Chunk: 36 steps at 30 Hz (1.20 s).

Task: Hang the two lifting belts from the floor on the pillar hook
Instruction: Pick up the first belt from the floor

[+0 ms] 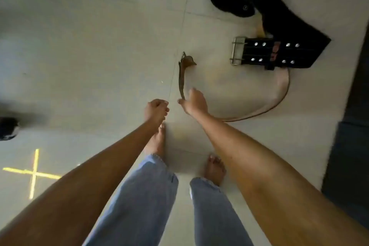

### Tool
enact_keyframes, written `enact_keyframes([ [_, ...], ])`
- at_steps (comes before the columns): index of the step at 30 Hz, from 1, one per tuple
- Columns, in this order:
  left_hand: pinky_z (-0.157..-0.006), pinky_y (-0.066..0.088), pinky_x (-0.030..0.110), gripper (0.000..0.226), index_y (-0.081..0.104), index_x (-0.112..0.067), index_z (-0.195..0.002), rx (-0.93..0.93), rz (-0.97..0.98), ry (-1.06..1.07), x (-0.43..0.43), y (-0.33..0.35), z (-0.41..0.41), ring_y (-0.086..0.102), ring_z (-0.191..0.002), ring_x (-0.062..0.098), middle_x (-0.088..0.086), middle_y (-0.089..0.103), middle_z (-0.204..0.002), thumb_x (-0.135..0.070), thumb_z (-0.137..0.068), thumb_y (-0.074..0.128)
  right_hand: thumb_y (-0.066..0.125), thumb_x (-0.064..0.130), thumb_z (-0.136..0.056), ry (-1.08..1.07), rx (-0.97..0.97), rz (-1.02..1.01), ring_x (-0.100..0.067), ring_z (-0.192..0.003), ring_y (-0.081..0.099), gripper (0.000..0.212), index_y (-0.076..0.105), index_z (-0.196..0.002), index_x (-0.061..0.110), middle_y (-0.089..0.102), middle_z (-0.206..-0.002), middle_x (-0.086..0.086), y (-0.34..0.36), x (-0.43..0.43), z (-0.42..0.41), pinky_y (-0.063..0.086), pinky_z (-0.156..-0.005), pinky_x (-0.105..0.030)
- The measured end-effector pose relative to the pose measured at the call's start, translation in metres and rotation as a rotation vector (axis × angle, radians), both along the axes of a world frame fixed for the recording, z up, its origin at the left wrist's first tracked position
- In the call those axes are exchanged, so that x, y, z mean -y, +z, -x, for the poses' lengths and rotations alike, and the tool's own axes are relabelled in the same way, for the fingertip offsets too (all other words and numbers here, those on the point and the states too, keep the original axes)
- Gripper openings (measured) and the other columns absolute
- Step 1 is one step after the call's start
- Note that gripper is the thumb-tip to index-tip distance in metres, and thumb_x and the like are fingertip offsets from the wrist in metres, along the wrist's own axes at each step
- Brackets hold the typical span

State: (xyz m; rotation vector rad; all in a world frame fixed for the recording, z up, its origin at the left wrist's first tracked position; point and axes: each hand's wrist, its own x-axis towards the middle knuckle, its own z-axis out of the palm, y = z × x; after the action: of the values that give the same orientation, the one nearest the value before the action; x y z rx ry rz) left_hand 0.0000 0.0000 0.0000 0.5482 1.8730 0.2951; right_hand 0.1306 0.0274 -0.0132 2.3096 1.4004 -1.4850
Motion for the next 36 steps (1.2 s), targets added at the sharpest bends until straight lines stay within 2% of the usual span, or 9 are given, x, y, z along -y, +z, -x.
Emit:
enact_keyframes([
  [3,-0.058,0.047,0.028,0.014,0.066,-0.009,-0.09,-0.001,0.043,0.08,-0.005,-0.054,0.006,0.055,-0.059,0.018,0.008,0.064,-0.071,-0.013,-0.09,0.053,0.065,0.029,-0.089,0.033,0.04,0.043,-0.033,-0.119,0.056,0.047,0.05,-0.126,0.005,0.057,-0.13,-0.015,-0.054,-0.012,0.012,0.049,-0.09,-0.037],
  [9,-0.052,0.042,0.026,0.02,0.062,-0.008,-0.079,0.08,0.127,0.183,-0.019,-0.054,-0.005,0.051,-0.056,0.019,0.008,0.06,-0.066,-0.019,-0.092,0.052,0.05,0.016,-0.096,-0.049,0.023,-0.065,-0.032,-0.103,0.064,0.019,0.06,-0.108,0.005,0.068,-0.112,-0.014,-0.025,-0.009,0.01,0.04,-0.073,-0.03],
  [14,-0.057,0.051,0.03,0.03,0.063,-0.009,-0.076,0.236,0.088,0.234,-0.055,0.088,-0.056,0.061,-0.066,0.021,0.007,0.063,-0.072,-0.035,-0.09,0.056,0.052,0.021,-0.095,-0.278,-0.162,-0.132,-0.032,-0.091,0.064,0.022,0.065,-0.102,0.005,0.071,-0.098,-0.015,0.131,0.006,-0.023,0.05,-0.075,-0.039],
  [17,-0.072,0.055,0.039,0.026,0.063,-0.007,-0.076,0.349,0.028,0.23,-0.072,0.192,-0.083,0.062,-0.075,0.027,0.01,0.064,-0.078,-0.03,-0.089,0.061,0.054,0.02,-0.095,-0.444,-0.184,-0.221,-0.029,-0.082,0.064,0.022,0.066,-0.094,0.002,0.07,-0.087,-0.014,0.239,0.015,-0.05,0.05,-0.073,-0.04],
  [22,-0.062,0.054,0.04,0.032,0.065,-0.006,-0.081,0.469,-0.157,-0.13,-0.082,0.38,-0.12,0.065,-0.07,0.027,0.017,0.069,-0.079,-0.037,-0.089,0.06,0.058,0.034,-0.094,-0.603,-0.226,-0.341,-0.008,-0.074,0.061,0.037,0.064,-0.117,0.005,0.067,-0.1,-0.012,0.416,0.025,-0.093,0.043,-0.058,-0.003],
  [26,-0.069,0.053,0.049,0.051,0.065,0.002,-0.092,0.496,-0.328,-0.286,-0.087,0.505,-0.129,0.066,-0.077,0.036,0.028,0.069,-0.089,-0.048,-0.082,0.061,0.063,0.03,-0.092,-0.637,-0.214,-0.436,-0.018,-0.071,0.064,0.024,0.068,-0.093,0.007,0.067,-0.078,-0.004,0.535,0.019,-0.105,0.042,-0.054,-0.014],
  [29,-0.05,0.044,0.031,0.06,0.056,0.013,-0.094,0.541,-0.469,-0.291,-0.089,0.594,-0.127,0.056,-0.061,0.025,0.021,0.057,-0.075,-0.046,-0.087,0.058,0.064,0.027,-0.091,-0.63,-0.228,-0.569,-0.012,-0.064,0.059,0.021,0.066,-0.08,0.01,0.062,-0.067,0.004,0.625,0.014,-0.105,0.043,-0.055,-0.016],
  [32,-0.042,0.039,0.021,0.052,0.056,0.008,-0.087,0.542,-0.638,-0.332,-0.088,0.665,-0.121,0.052,-0.047,0.012,0.014,0.052,-0.065,-0.044,-0.091,0.055,0.066,0.027,-0.089,-0.689,-0.31,-0.683,-0.016,-0.077,0.068,0.015,0.065,-0.091,0.012,0.07,-0.082,-0.001,0.698,0.01,-0.096,0.055,-0.07,-0.032],
  [36,-0.066,0.05,0.049,0.054,0.061,0.004,-0.091,0.602,-0.858,-0.346,-0.075,0.736,-0.11,0.06,-0.073,0.025,0.032,0.061,-0.08,-0.049,-0.088,0.056,0.065,0.032,-0.088,-0.707,-0.398,-0.822,-0.022,-0.085,0.072,0.019,0.067,-0.093,0.013,0.074,-0.089,-0.008,0.772,0.002,-0.084,0.059,-0.082,-0.044],
])
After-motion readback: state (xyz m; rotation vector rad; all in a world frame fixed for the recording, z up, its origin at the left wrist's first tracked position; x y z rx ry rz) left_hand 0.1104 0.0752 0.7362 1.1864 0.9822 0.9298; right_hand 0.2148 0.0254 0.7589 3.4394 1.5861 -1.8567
